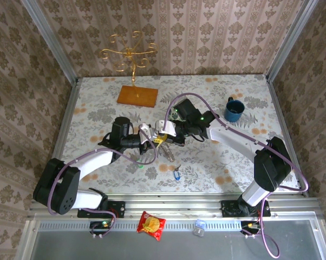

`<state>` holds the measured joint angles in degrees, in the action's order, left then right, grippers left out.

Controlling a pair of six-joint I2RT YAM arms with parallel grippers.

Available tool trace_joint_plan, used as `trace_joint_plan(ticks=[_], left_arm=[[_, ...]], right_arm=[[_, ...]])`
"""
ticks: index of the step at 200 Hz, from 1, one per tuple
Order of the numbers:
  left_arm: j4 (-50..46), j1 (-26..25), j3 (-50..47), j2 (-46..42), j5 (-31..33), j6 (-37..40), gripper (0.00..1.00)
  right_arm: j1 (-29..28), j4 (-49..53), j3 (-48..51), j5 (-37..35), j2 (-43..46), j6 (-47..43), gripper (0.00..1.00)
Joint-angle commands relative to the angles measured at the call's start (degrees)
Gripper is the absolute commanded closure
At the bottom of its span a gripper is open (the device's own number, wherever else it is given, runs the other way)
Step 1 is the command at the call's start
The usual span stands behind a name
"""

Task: Put the keys on the keyring

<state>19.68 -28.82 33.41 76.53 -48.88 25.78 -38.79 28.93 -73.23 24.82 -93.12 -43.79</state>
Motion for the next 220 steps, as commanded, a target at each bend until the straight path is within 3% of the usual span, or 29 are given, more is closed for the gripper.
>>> trace_joint_plan(ticks=[1,14,30,59,119,137,184,220], left_arm=[[4.57,0.38,1.05,0.09,-1.61,-2.13,0.96],[4.23,0.43,1.05,0.28,-1.76,-1.96,1.0],[4.38,0.6,0.62,0.11,-1.72,-1.86,1.0],[5.05,0.58,-0.38,-0.31,-0.94,-1.87,1.0],[7.85,-0.23,-1.85,-0.51,3.4,-3.18,1.0],[7.91,-0.84,-1.97,-0.77,4.97,-3.62,1.0],[9.32,-2.43,-3.24,-0.89,7.77,-4.86,1.0],[9.98,-2.89,-3.84,-1.03,9.33,-5.35,1.0]], right_arm=[[-0.59,0.85,-1.74,1.45,-0.57,0.47,1.0],[0.04,-0.87,-1.13,2.73,0.0,2.27,1.0],[1.62,-5.47,1.41,3.52,2.13,7.1,0.76],[4.41,-13.64,9.24,4.03,8.04,17.94,0.59],[0.52,-22.55,22.96,-0.04,15.46,32.08,0.54],[-1.21,-23.92,24.48,-4.55,15.64,34.5,0.52],[-4.24,-24.93,25.59,-16.03,11.29,34.94,0.53],[-4.87,-26.83,26.08,-16.66,10.11,34.78,0.58]])
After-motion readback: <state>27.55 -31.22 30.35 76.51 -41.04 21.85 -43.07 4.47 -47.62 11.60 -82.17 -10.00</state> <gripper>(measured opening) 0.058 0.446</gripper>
